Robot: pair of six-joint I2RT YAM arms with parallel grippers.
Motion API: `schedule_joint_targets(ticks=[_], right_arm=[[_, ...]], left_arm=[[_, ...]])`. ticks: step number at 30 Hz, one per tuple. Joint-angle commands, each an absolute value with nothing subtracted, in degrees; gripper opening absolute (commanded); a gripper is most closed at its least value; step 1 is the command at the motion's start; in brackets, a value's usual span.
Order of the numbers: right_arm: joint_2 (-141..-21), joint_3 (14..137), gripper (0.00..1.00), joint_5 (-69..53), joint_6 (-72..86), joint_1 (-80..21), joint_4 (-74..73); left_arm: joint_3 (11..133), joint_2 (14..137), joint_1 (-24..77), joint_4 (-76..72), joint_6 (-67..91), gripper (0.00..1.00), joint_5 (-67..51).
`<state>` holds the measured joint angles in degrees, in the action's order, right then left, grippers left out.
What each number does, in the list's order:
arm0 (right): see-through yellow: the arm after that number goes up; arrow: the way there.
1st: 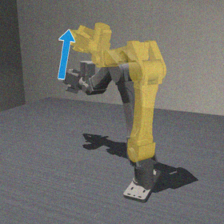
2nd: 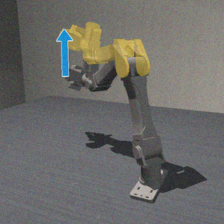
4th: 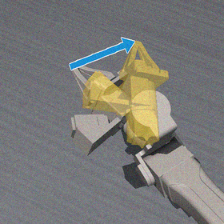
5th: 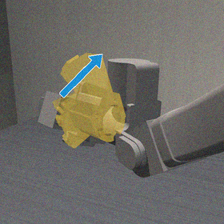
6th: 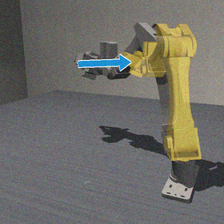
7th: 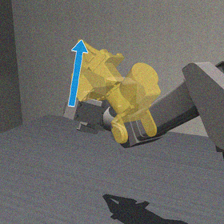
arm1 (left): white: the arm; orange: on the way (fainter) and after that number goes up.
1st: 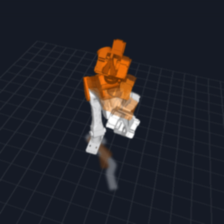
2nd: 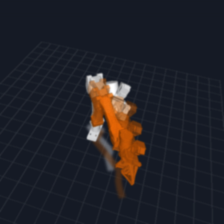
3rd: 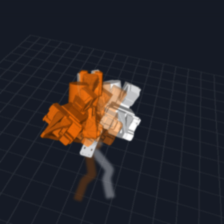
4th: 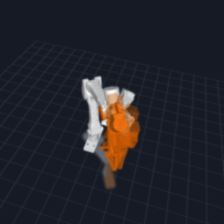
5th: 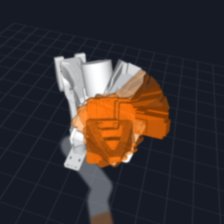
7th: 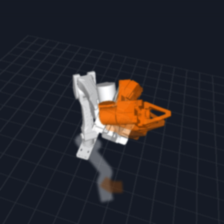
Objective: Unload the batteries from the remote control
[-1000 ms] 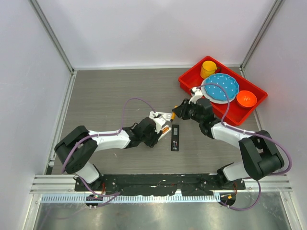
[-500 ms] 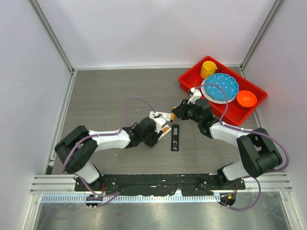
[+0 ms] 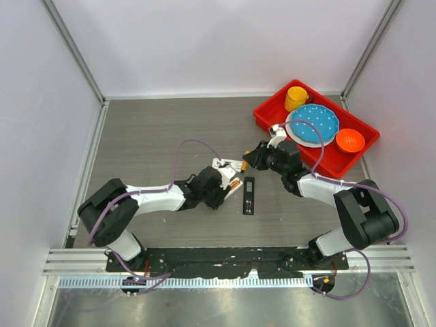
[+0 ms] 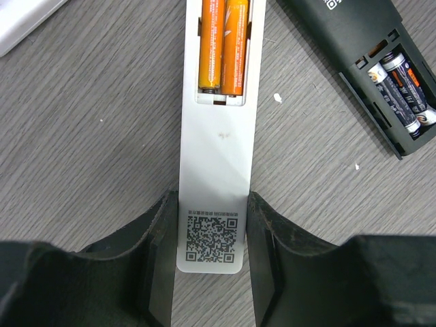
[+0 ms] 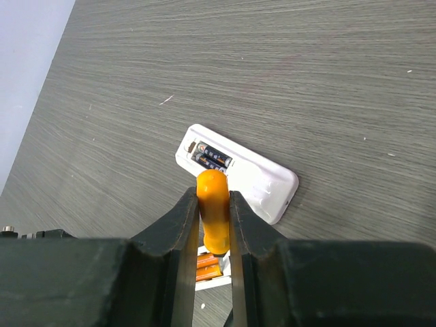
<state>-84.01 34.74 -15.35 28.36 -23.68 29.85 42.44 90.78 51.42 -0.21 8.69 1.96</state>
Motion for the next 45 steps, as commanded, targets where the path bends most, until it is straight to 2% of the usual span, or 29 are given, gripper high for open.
schedule_joint_targets(ticks=[1, 20, 33, 45], right_arm=[[-83.0, 34.6, 0.01, -22.9, 35.2, -25.0, 31.3], [-78.9, 34.5, 0.01, -24.5, 36.7, -25.0, 27.8], [-81.4, 35.7, 0.02, -25.0, 35.9, -25.2, 27.2], [-82.2, 40.4, 0.01, -14.0, 33.2, -25.0, 24.2]], left_arm=[[43.8, 92.7, 51.7, 1.4, 8.9, 0.0, 2.2], [44.0, 93.3, 51.6, 1.4, 9.4, 0.0, 2.5], [44.4, 93.6, 51.7, 1.6, 9.4, 0.0, 2.8], [44.6, 94.0, 51.7, 1.9, 9.3, 0.0, 2.5]])
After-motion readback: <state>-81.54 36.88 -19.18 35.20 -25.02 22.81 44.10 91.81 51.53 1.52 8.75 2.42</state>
